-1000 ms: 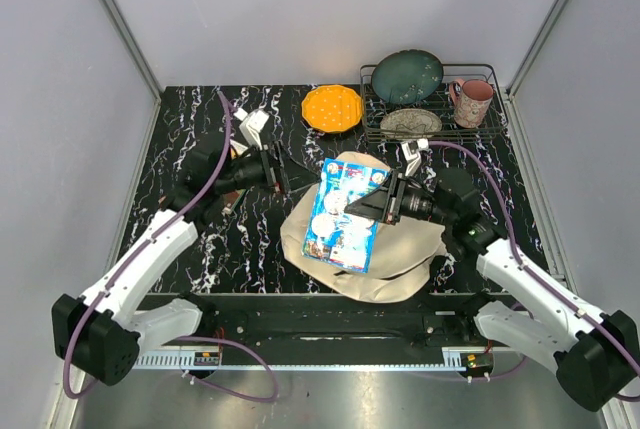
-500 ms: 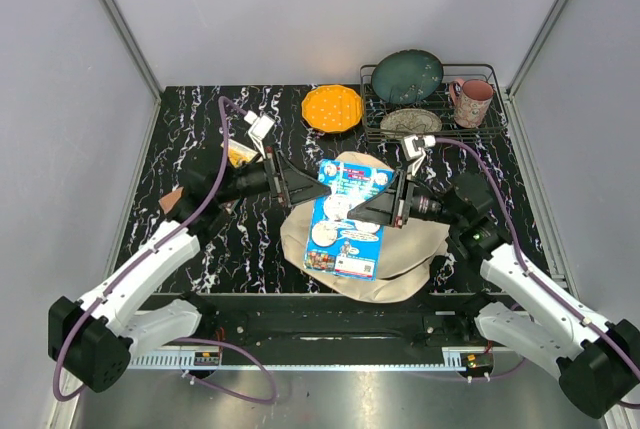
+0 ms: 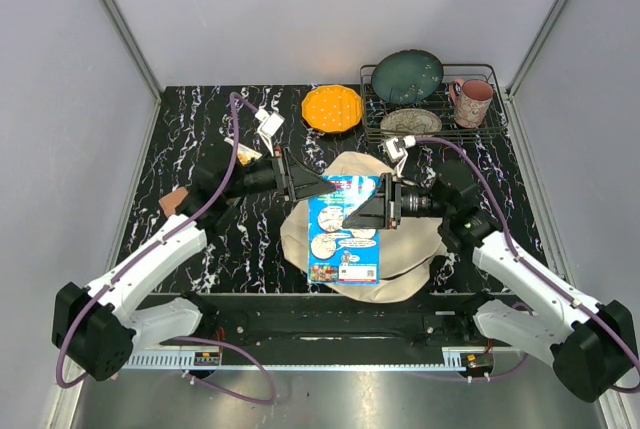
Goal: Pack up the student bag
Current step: Pick up the book from the center of the board.
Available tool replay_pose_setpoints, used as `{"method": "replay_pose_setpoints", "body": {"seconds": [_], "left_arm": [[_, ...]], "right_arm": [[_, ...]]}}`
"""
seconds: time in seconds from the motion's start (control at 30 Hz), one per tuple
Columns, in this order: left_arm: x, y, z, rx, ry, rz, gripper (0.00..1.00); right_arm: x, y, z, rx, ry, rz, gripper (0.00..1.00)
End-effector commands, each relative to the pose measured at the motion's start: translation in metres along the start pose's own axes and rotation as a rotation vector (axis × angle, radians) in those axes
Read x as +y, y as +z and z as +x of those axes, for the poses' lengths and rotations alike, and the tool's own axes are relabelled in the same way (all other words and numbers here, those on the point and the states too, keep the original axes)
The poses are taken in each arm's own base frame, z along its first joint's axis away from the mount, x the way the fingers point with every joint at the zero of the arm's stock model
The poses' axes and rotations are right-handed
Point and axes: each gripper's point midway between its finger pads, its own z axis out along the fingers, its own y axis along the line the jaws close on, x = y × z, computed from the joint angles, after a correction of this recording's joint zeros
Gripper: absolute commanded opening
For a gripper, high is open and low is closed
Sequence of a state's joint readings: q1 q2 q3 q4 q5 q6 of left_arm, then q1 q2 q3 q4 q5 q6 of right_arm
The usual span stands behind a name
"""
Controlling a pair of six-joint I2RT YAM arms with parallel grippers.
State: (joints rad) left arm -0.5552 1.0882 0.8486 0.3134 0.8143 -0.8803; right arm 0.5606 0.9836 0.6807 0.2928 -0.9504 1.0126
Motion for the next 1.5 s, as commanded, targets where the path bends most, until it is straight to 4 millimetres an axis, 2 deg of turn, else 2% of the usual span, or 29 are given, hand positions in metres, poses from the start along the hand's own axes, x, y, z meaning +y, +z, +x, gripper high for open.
{"method": "replay_pose_setpoints", "body": {"seconds": [0.0, 0.2, 0.23, 0.27, 0.4, 0.43, 0.47, 0.5, 0.53, 0.57, 0.67, 0.7, 0.73, 0.77, 0.8, 0.83, 0.87, 0.9, 0.93, 1.0, 1.03, 1.07, 1.1, 1.13, 1.17, 1.3, 1.33, 1.4, 1.47], "left_arm": [[-0.025, 0.002, -0.002, 0.024, 0.074, 0.086, 0.36], [-0.021, 0.000, 0.009, 0.059, 0.065, 0.066, 0.31], [-0.019, -0.001, 0.012, 0.069, 0.064, 0.063, 0.43], [-0.018, -0.001, 0.013, 0.074, 0.062, 0.060, 0.48], [-0.012, -0.002, 0.020, 0.097, 0.042, 0.048, 0.47], [-0.012, -0.001, 0.020, 0.100, 0.048, 0.047, 0.39], [-0.009, 0.000, 0.020, 0.103, 0.043, 0.038, 0.20], [-0.006, 0.000, 0.021, 0.108, 0.033, 0.023, 0.09], [-0.002, 0.001, 0.020, 0.105, 0.038, 0.005, 0.00], [-0.002, 0.002, 0.016, 0.093, 0.046, -0.011, 0.00], [0.011, 0.000, 0.009, 0.048, 0.049, -0.102, 0.00], [0.016, -0.001, 0.007, 0.032, 0.041, -0.139, 0.00], [0.022, -0.004, -0.004, -0.029, 0.056, -0.196, 0.00], [0.027, -0.007, -0.008, -0.059, 0.058, -0.232, 0.00], [0.032, -0.011, -0.012, -0.083, 0.051, -0.279, 0.00], [0.039, -0.018, -0.028, -0.158, 0.065, -0.342, 0.00], [0.047, -0.023, -0.030, -0.175, 0.047, -0.389, 0.00], [0.055, -0.029, -0.033, -0.197, 0.026, -0.431, 0.00], [0.064, -0.038, -0.043, -0.250, -0.004, -0.464, 0.00], [0.067, -0.045, -0.056, -0.314, -0.032, -0.469, 0.00], [0.072, -0.051, -0.059, -0.361, -0.078, -0.474, 0.00], [0.069, -0.052, -0.067, -0.402, -0.079, -0.452, 0.00], [0.069, -0.054, -0.071, -0.433, -0.094, -0.448, 0.00], [0.072, -0.058, -0.071, -0.473, -0.135, -0.448, 0.00], [0.065, -0.057, -0.079, -0.510, -0.123, -0.406, 0.00], [0.058, -0.050, -0.085, -0.545, -0.171, -0.319, 0.00], [0.058, -0.049, -0.084, -0.548, -0.200, -0.302, 0.00], [0.056, -0.049, -0.086, -0.576, -0.192, -0.271, 0.00], [0.054, -0.049, -0.089, -0.587, -0.212, -0.259, 0.00]], "right_arm": [[0.035, 0.001, -0.013, 0.021, -0.160, -0.078, 0.00], [0.029, 0.004, -0.013, 0.058, -0.181, -0.060, 0.00], [0.028, 0.005, -0.013, 0.065, -0.182, -0.060, 0.00], [0.027, 0.006, -0.014, 0.070, -0.179, -0.051, 0.00], [0.026, 0.006, -0.017, 0.073, -0.222, -0.037, 0.00], [0.026, 0.006, -0.017, 0.077, -0.229, -0.038, 0.00], [0.027, 0.006, -0.018, 0.081, -0.228, -0.033, 0.00], [0.024, 0.007, -0.019, 0.080, -0.240, -0.024, 0.00], [0.023, 0.007, -0.020, 0.079, -0.237, -0.015, 0.00], [0.019, 0.008, -0.018, 0.086, -0.230, -0.006, 0.01], [0.005, 0.009, -0.024, 0.050, -0.204, 0.069, 0.17], [-0.001, 0.007, -0.024, 0.033, -0.178, 0.110, 0.27], [-0.013, 0.006, -0.034, -0.034, -0.166, 0.185, 0.39], [-0.025, 0.002, -0.032, -0.057, -0.122, 0.246, 0.58], [-0.027, -0.003, -0.035, -0.103, -0.116, 0.283, 0.65], [-0.042, -0.011, -0.047, -0.203, -0.092, 0.383, 0.74], [-0.058, -0.017, -0.042, -0.247, -0.015, 0.431, 0.78], [-0.058, -0.029, -0.048, -0.344, -0.014, 0.462, 0.81], [-0.072, -0.034, -0.040, -0.380, 0.022, 0.477, 0.84], [-0.068, -0.046, -0.042, -0.494, 0.072, 0.446, 0.86], [-0.079, -0.049, -0.033, -0.512, 0.102, 0.448, 0.87], [-0.080, -0.050, -0.030, -0.533, 0.157, 0.432, 0.87], [-0.072, -0.052, -0.031, -0.560, 0.151, 0.391, 0.87], [-0.078, -0.052, -0.027, -0.563, 0.169, 0.380, 0.87], [-0.078, -0.052, -0.026, -0.572, 0.194, 0.365, 0.87], [-0.081, -0.046, -0.023, -0.554, 0.214, 0.325, 0.87], [-0.077, -0.044, -0.027, -0.560, 0.199, 0.296, 0.88], [-0.083, -0.040, -0.029, -0.563, 0.226, 0.294, 0.88], [-0.080, -0.038, -0.035, -0.583, 0.203, 0.262, 0.89]]}}
